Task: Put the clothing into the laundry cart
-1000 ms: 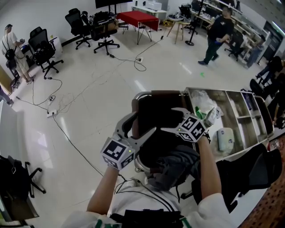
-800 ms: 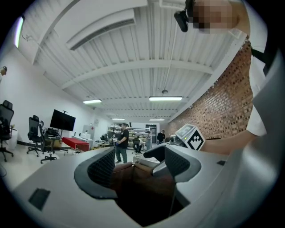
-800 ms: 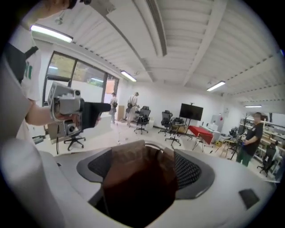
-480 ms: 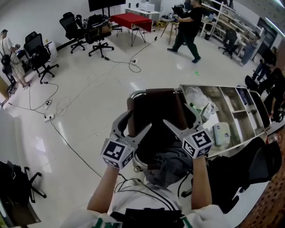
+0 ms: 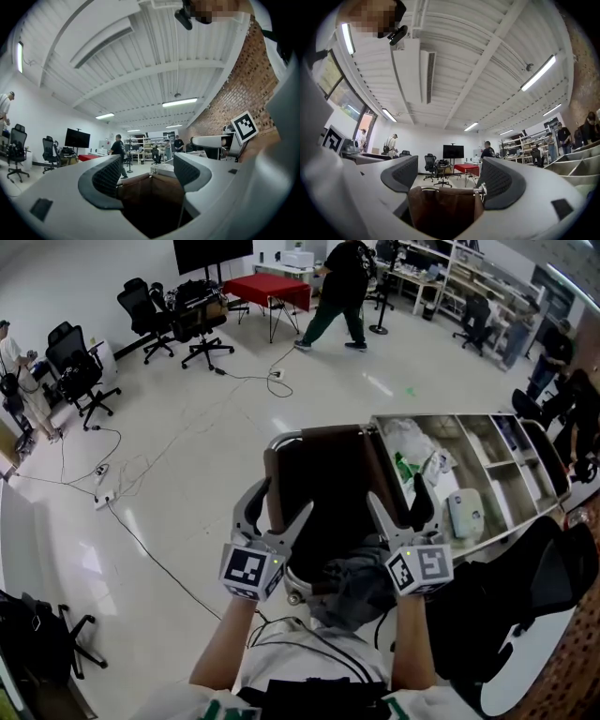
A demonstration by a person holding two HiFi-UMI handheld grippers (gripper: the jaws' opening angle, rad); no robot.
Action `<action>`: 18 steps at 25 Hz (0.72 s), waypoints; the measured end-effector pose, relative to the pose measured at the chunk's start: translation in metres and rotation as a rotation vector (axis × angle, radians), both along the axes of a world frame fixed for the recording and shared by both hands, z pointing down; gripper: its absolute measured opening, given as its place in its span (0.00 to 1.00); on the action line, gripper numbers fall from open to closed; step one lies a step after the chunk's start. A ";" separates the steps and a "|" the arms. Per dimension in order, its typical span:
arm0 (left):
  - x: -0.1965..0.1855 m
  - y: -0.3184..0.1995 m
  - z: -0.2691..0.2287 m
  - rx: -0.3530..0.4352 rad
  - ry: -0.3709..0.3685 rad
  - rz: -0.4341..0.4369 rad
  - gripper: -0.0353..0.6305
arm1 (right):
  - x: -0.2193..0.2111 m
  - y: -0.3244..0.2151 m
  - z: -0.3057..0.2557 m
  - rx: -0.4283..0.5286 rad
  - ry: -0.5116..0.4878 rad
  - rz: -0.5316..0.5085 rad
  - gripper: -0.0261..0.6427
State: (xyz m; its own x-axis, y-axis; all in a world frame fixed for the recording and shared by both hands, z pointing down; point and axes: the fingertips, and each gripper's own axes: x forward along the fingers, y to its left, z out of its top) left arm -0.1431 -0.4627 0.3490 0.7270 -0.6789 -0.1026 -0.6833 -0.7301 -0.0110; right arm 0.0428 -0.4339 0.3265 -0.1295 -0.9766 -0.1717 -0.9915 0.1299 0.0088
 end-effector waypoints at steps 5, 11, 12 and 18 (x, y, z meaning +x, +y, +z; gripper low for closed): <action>0.005 0.004 -0.001 0.012 -0.005 0.000 0.55 | -0.012 0.000 0.014 -0.058 0.071 -0.016 0.72; 0.000 0.006 -0.003 0.016 -0.010 -0.010 0.55 | -0.014 0.004 0.025 -0.100 0.077 -0.015 0.70; -0.001 0.005 -0.003 0.015 -0.009 -0.012 0.55 | -0.013 0.004 0.025 -0.097 0.076 -0.019 0.70; 0.001 0.006 -0.001 0.013 -0.006 -0.013 0.55 | -0.022 0.003 0.034 -0.111 0.067 -0.059 0.70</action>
